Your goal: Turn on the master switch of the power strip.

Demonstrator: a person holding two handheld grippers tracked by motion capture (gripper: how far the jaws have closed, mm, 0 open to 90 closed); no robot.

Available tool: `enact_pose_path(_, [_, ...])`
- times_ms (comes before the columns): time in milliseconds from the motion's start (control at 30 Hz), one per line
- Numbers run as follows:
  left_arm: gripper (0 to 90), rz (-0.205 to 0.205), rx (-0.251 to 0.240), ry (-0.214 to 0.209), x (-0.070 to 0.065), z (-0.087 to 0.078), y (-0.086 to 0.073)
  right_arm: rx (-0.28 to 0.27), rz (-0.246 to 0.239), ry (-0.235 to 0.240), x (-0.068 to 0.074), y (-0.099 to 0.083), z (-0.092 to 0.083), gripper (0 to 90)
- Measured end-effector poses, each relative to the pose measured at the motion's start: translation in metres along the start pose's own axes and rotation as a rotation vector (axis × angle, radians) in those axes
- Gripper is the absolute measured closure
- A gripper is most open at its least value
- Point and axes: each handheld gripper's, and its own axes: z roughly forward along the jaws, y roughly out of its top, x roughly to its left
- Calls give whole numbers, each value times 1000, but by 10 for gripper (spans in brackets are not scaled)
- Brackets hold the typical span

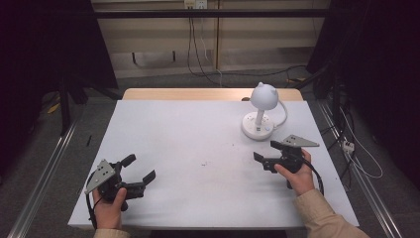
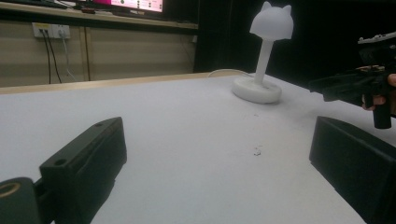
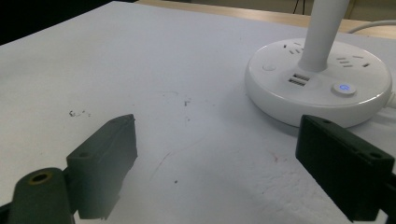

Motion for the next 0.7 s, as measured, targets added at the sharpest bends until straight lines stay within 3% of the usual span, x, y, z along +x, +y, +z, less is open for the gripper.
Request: enact_pose_path(700, [36, -7, 4, 7, 2, 0, -1, 17, -30, 27, 9, -12, -15, 107])
